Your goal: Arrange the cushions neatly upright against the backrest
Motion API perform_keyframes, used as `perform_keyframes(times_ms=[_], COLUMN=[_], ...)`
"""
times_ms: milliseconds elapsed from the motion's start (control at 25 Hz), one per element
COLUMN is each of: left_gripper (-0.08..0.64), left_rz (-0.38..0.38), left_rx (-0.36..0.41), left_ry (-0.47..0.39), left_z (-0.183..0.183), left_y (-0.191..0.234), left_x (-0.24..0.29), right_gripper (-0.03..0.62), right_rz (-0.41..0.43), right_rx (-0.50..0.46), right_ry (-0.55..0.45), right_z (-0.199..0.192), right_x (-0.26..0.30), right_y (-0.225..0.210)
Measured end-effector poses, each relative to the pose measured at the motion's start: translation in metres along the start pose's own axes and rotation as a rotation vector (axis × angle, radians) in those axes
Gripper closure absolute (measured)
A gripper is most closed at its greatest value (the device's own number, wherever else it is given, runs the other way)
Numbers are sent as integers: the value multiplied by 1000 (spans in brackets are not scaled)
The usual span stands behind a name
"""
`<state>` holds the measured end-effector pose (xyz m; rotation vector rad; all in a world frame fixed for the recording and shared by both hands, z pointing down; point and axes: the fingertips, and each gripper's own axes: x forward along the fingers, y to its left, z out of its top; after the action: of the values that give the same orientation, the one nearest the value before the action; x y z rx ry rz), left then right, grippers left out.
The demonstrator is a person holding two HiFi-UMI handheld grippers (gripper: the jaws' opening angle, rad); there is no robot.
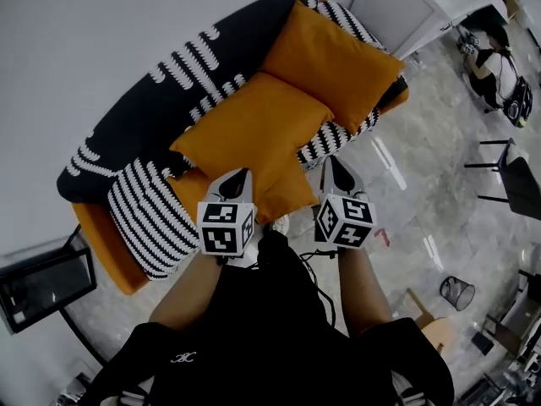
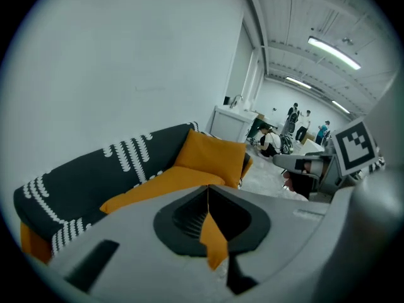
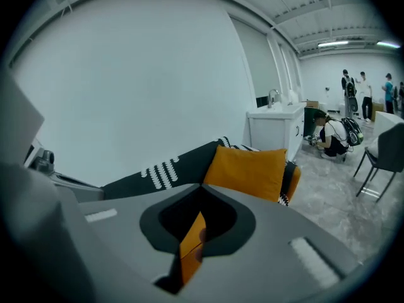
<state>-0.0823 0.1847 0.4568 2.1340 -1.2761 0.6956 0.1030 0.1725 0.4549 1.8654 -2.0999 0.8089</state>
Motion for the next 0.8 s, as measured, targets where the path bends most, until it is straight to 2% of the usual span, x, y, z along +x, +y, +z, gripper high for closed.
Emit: perform_keyframes(times_ms=[200,360,480,560,680,800], left_gripper=[448,324,213,167,126,124], left_rz=[0,-19,-9,18,75,116], left_rx=[-42,-16,-38,-29,-52,-58], left_ry=[120,220,310,349,412,475], left_z=[-34,-76,-122,-147,-182,-209], left_y=[5,13,21,31,41,51], left_x=[32,60,74,83,98,108], right_gripper=[583,581,522,495,441,370], right_rz=[-4,9,53,59,44,35], right_rx=[-97,-150,-128,-94,-89,-154], right_ry=[99,173,235,242,281,391], right_z=[-20,-41,-57,-60,-75,-110], right_x=[63,111,136,154,188,224], right_y=[-39,-49,-48,-52,-78,-112])
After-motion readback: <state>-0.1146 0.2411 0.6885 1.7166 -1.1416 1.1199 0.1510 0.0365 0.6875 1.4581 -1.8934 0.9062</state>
